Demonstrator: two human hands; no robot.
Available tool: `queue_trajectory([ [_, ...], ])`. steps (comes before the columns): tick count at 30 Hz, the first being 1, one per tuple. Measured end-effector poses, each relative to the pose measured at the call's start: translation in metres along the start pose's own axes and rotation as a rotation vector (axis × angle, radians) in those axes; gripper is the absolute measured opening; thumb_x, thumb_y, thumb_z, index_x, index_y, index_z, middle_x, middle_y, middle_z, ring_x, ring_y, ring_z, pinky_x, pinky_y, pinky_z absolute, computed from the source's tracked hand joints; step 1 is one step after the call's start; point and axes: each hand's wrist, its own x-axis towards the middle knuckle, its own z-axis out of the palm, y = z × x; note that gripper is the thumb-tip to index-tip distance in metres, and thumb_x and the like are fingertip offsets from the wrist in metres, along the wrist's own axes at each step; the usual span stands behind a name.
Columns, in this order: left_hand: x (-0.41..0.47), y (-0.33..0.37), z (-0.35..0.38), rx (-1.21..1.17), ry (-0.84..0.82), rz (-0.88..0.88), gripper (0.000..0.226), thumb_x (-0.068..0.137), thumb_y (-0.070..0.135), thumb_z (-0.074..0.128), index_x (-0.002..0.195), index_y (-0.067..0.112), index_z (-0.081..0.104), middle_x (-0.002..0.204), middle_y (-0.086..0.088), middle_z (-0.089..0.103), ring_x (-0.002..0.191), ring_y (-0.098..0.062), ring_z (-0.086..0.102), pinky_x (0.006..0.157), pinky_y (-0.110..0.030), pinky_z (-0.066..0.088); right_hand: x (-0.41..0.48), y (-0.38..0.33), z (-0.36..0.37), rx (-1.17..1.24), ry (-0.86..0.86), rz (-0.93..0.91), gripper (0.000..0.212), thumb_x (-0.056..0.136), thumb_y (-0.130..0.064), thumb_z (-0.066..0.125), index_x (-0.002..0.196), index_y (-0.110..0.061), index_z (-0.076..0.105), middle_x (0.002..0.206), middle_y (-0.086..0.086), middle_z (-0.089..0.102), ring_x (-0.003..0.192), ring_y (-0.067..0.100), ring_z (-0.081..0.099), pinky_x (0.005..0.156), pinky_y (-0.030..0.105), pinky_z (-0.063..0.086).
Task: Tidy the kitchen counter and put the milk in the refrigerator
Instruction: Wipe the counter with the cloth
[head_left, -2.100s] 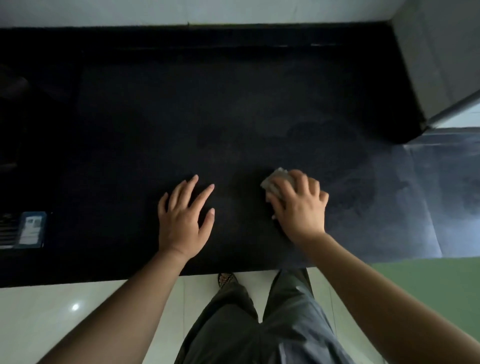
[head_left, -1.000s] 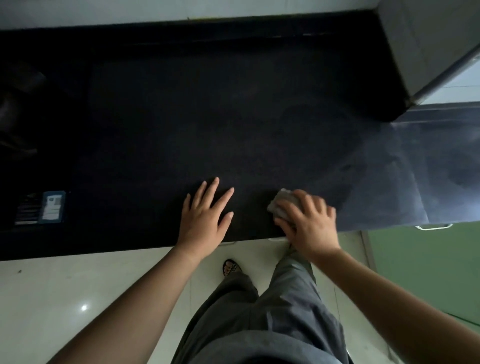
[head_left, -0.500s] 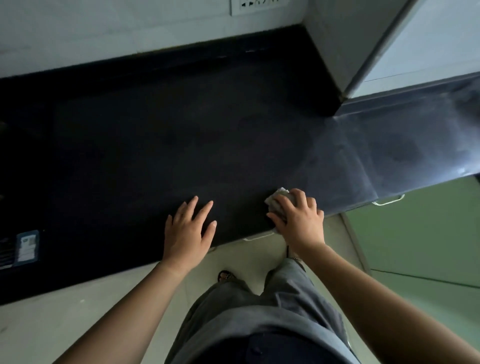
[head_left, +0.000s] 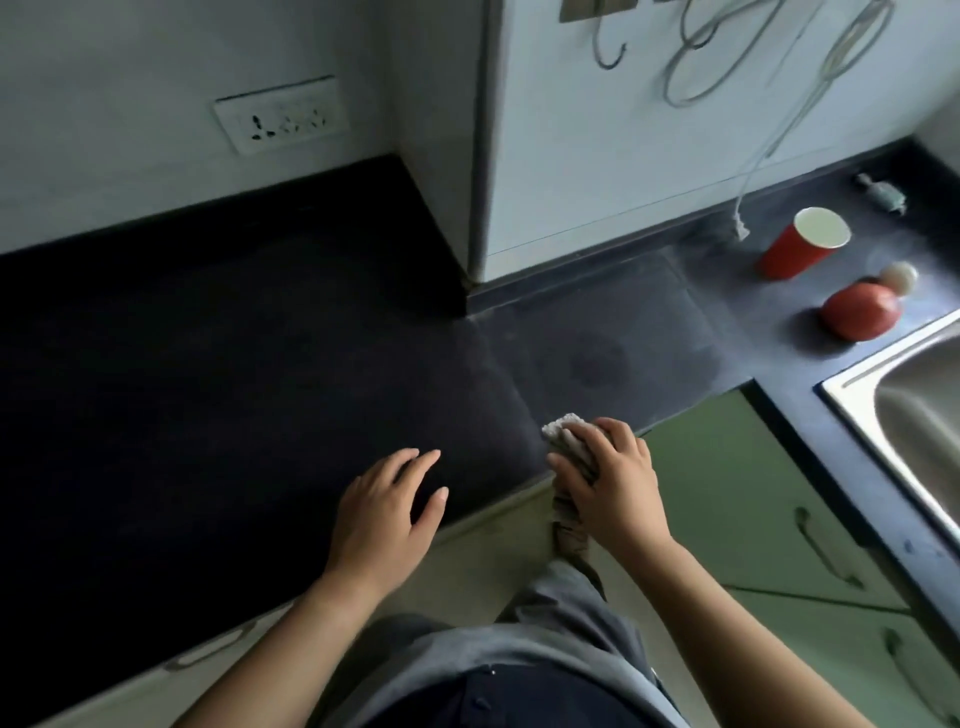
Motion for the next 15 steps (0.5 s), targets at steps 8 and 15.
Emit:
queue_trajectory([
  [8, 0.082, 0.113, 0.063, 0.068, 0.01, -0.067, 0.054, 0.087, 0.049, 0.032, 0.124, 0.018, 0.057, 0.126, -0.004, 0.059, 0.115, -0.023, 0.056, 0.089, -0.038, 0.048, 0.114, 0.105, -0.061, 0.036, -0.106, -0.146, 0.04, 0.08, -0.057, 0.05, 0.112, -0.035, 0.056, 0.117, -0.001, 0.053, 0.098, 0.026, 0.049, 0.081, 0.041, 0.046],
  [15, 0.127, 0.149, 0.083, 0.174, 0.01, -0.21, 0.051, 0.086, 0.048, 0.034, 0.126, 0.025, 0.055, 0.137, -0.005, 0.052, 0.123, -0.026, 0.051, 0.095, -0.047, 0.045, 0.177, 0.119, -0.067, 0.012, -0.267, -0.251, 0.043, 0.08, -0.061, 0.047, 0.117, -0.038, 0.053, 0.12, -0.004, 0.05, 0.103, 0.023, 0.046, 0.082, 0.04, 0.044],
])
